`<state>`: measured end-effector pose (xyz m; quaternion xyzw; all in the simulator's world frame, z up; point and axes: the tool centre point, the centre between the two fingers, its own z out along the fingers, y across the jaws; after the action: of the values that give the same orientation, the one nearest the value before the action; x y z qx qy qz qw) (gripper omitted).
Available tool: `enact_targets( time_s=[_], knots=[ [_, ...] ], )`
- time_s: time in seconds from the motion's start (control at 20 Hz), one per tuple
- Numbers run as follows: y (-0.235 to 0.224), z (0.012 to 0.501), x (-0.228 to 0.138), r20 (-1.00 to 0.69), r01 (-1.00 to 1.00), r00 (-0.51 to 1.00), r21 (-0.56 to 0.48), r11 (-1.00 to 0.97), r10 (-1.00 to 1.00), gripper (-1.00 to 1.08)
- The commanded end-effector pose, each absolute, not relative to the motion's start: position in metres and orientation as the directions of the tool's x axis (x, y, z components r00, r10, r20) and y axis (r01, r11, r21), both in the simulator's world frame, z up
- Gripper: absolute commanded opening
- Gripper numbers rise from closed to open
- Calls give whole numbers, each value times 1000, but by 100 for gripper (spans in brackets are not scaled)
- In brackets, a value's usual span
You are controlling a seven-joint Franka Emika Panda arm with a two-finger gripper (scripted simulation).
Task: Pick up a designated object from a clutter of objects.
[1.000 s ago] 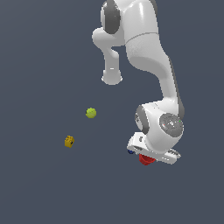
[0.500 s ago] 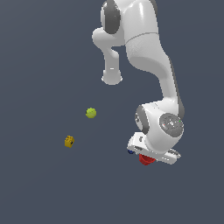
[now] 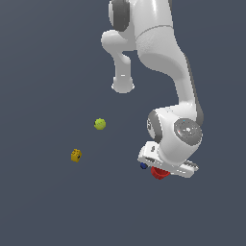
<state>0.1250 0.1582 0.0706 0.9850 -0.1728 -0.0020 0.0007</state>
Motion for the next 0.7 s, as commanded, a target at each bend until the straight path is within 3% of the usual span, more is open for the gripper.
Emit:
enact_targets(
  time_s=[0.0,0.65],
  knots=[
    [152,87,125,-1,-341,940,0,-940,-341,-100],
    [101,220,117,-1,-341,940,0,-940,-341,-100]
  ],
)
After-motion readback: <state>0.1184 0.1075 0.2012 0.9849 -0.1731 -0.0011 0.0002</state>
